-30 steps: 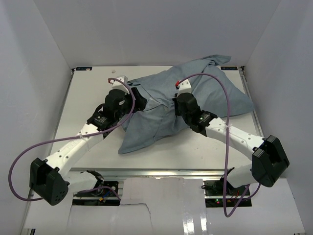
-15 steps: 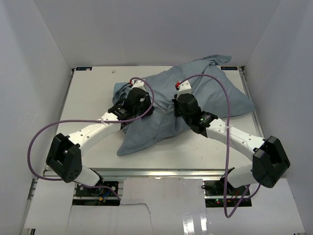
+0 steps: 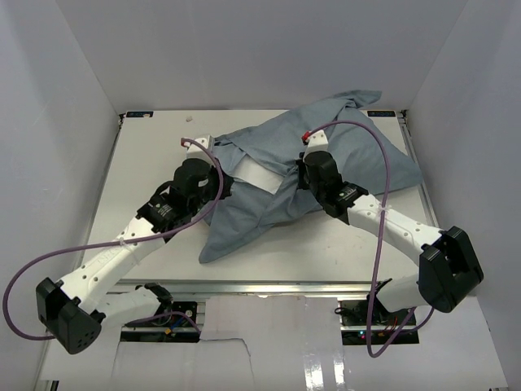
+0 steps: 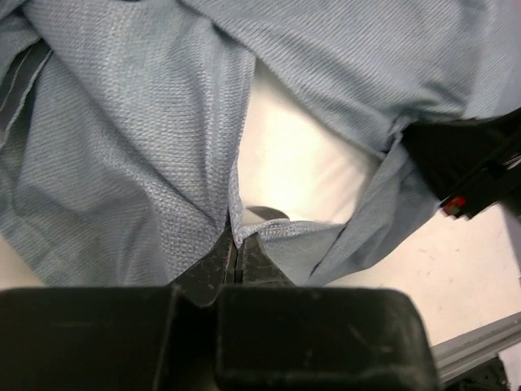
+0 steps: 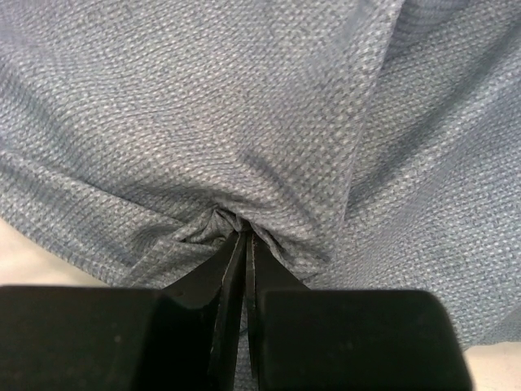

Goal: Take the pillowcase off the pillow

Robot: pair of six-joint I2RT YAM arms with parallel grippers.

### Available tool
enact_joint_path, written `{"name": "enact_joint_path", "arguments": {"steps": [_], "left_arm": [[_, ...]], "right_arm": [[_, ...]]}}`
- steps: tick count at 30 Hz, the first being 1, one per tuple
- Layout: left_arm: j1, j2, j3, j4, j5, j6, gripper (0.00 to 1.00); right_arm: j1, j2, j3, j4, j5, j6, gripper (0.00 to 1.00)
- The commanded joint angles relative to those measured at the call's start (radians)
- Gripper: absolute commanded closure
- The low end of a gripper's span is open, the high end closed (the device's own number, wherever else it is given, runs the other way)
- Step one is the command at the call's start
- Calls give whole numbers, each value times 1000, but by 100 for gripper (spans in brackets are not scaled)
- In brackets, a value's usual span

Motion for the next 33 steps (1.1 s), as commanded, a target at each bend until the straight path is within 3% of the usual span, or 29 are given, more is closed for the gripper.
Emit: {"name": "enact_joint_path", "arguments": {"steps": [1,8,14,18,22,25,29,33], "left_arm": [[-1,-46,-49,-83,-66,-8,100],[-1,-171,-239,-109,-215,-148,100],[-1,-188,-394,55,-93,-189,100],[-1,-132,-403,82,-62,-191,100],[-1,-151,-429,121,-59,-188,100],[-1,-183,-451,149,-56,-186,100],[-1,-194,-455,164,-46,-183,100],[-1,-194,-454,167,-40,-185,100]], "right_arm": [[-19,-20,1,39,14,0,92],[-21,-30,5,29,1,8,92],[-13,-62,13,18,-169,-26,92],[63,-122,25,15,-236,-69,75],[159,-150,80,0,-309,-96,47],[228,-127,119,6,-354,-103,33],[310,-61,130,30,-294,-101,31],[312,40,151,10,-208,-86,32]]}}
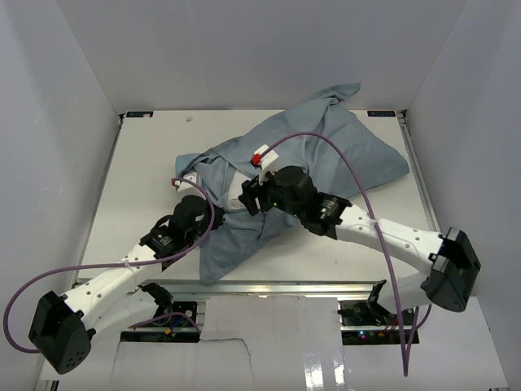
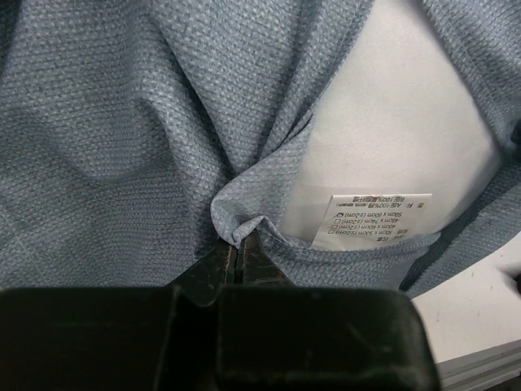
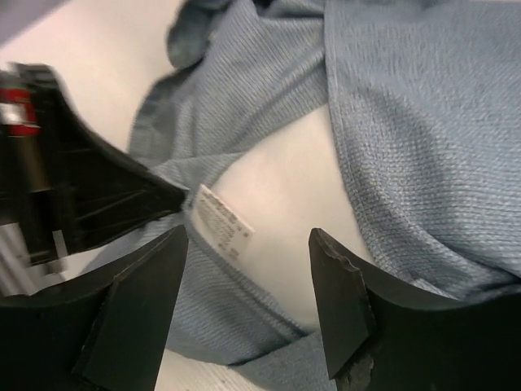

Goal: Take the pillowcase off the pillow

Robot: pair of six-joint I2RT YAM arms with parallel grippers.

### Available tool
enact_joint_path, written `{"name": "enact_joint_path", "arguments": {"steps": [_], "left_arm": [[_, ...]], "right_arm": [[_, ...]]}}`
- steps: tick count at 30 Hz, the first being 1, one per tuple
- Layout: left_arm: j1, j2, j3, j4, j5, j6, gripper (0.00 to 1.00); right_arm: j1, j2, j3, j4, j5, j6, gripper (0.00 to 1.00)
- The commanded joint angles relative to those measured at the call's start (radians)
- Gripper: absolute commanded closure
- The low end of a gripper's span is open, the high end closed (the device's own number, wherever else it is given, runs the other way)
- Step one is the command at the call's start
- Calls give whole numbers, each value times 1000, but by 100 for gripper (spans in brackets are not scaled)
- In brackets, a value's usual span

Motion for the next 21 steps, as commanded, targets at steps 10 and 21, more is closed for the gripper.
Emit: {"name": "enact_joint_path", "arguments": {"steps": [10,21], "left_arm": [[2,-48,122,-105,-47,19,100],[2,-152,20,-170,-87,-36,100]], "right_arm": [[-144,386,136,-33,192,121,36],[-357,434,182,-63,172,239,35]]}}
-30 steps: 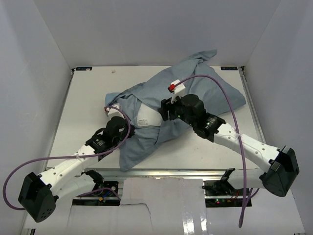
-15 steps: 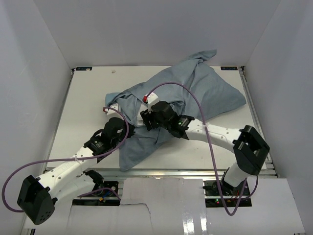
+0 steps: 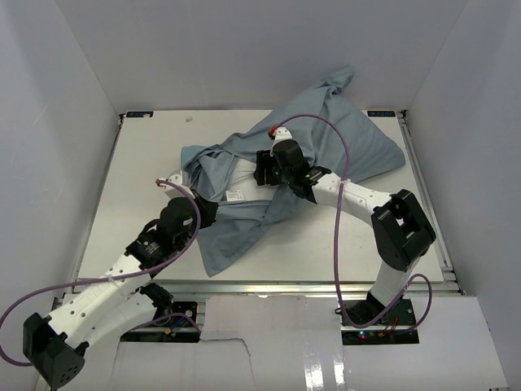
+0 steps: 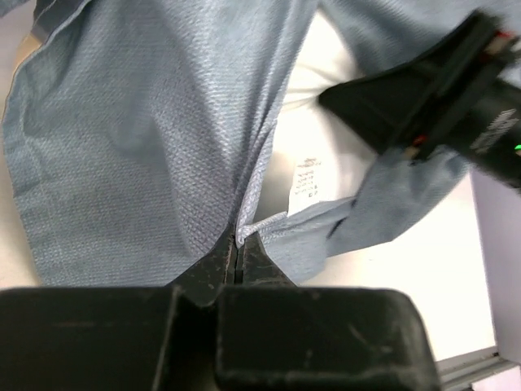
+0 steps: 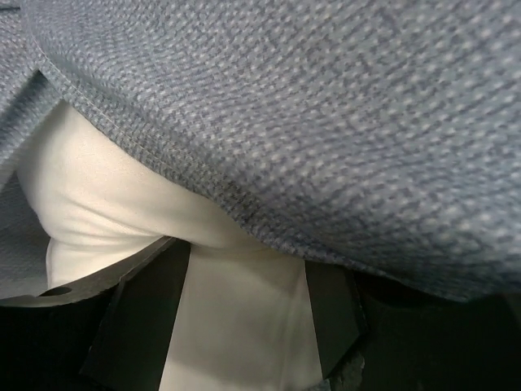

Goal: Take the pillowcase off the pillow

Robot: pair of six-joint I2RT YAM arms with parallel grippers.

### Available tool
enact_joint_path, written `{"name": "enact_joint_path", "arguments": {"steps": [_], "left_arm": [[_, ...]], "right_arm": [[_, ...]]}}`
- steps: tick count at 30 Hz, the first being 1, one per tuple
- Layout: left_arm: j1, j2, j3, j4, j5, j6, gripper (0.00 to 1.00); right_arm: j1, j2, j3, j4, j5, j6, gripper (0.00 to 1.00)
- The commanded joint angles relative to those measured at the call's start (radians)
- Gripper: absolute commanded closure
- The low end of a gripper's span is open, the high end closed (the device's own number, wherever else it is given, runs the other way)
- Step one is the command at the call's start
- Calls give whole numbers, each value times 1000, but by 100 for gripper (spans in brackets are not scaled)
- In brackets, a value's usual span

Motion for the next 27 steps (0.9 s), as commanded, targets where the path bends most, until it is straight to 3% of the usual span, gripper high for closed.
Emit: {"name": "enact_joint_path", "arguments": {"steps": [1,5,6,7,8,10,14,15,19,23,27], "left_arm": [[4,30,-51,-85,-33,-19,100],[5,97,-41,-83,-41,-13,100],[5,94,-27,-86,-33,-5,91],[4,91,-10,-86,-24,0,73],[4,90,27,-86,-15,-2,29],[4,96,68,-85,26,-22,17],[4,160,174,-100,43,-170,16],[4,180,189,-100,74,-192,9],[-5,283,237,-77,136,-290,4],[-14,436,306,-126,7,-371,2],[-19,559,404,-198,-33,-414,2]], "right_arm": [[-73,56,43,-66,164,5,35],[-70,73,72,-79,133,26,35],[-69,67,51,-54,125,31,36],[-66,53,37,-48,122,34,36],[-63,49,26,-27,122,37,36],[-60,44,19,-10,115,40,36],[-47,42,22,-10,101,45,36],[-43,36,20,-8,104,45,36],[-23,30,11,1,102,46,36],[-15,13,-9,13,101,46,36],[-15,-11,-34,29,115,42,36]]}}
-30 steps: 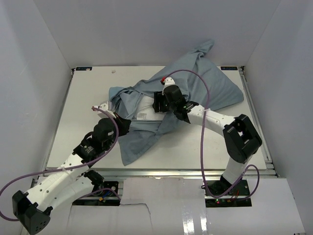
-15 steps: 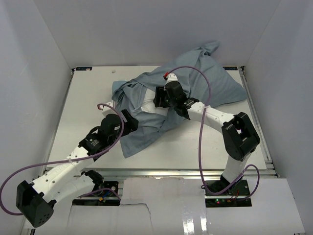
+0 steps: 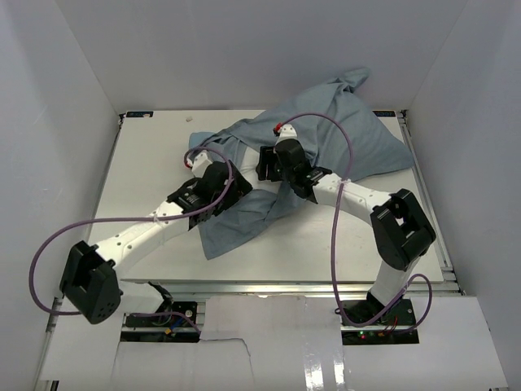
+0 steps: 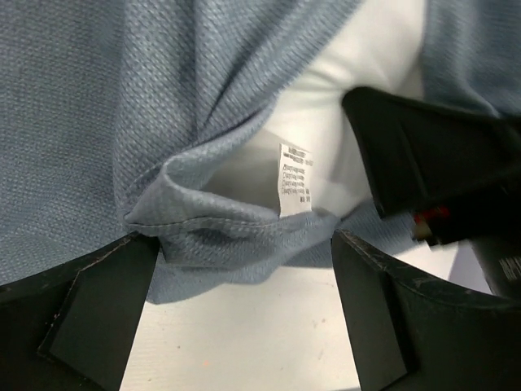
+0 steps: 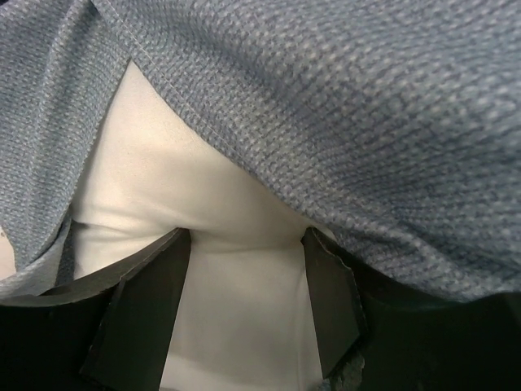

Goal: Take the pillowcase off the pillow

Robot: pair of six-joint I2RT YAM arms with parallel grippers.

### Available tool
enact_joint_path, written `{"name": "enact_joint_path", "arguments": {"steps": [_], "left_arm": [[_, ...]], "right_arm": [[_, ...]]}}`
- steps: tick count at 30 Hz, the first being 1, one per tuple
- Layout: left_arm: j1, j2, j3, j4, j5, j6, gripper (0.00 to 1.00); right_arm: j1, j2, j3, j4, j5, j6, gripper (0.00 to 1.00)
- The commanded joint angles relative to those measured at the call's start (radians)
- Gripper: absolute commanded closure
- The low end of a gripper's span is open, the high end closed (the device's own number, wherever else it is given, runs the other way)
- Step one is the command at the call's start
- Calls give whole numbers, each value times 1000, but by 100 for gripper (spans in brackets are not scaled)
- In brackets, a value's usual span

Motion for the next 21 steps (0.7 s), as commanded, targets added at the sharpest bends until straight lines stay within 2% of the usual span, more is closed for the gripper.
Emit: {"name": "enact_joint_path", "arguments": {"steps": [1,7,10,13,14,15,16,21], "left_arm": [[-8,66,106,-94,-67,-87,2],[-15,212,200,-172,-137,-127,2],[-16,231,197,-169,-102,-122,11],[-21,185,133,-160,-105,-115,44],[-21,165,90,-159,-110,-115,79],[-21,139,67,-159,-116,-116,93],[-21,84,45,-154,-123,-110,100],[-27,-82,-91,-154,-136,-76,100]], "right_arm": [[-6,-28,-42,-24,64,-5,36],[-4,-30,-60,3,43,-5,36],[-6,-27,-65,7,50,-8,36],[-11,-19,-56,0,67,-20,36],[-14,-16,-51,-2,70,-23,36],[-26,-14,-44,-4,70,-25,36],[-32,-13,-40,-7,70,-25,36],[-83,13,1,-27,57,-26,36]]}}
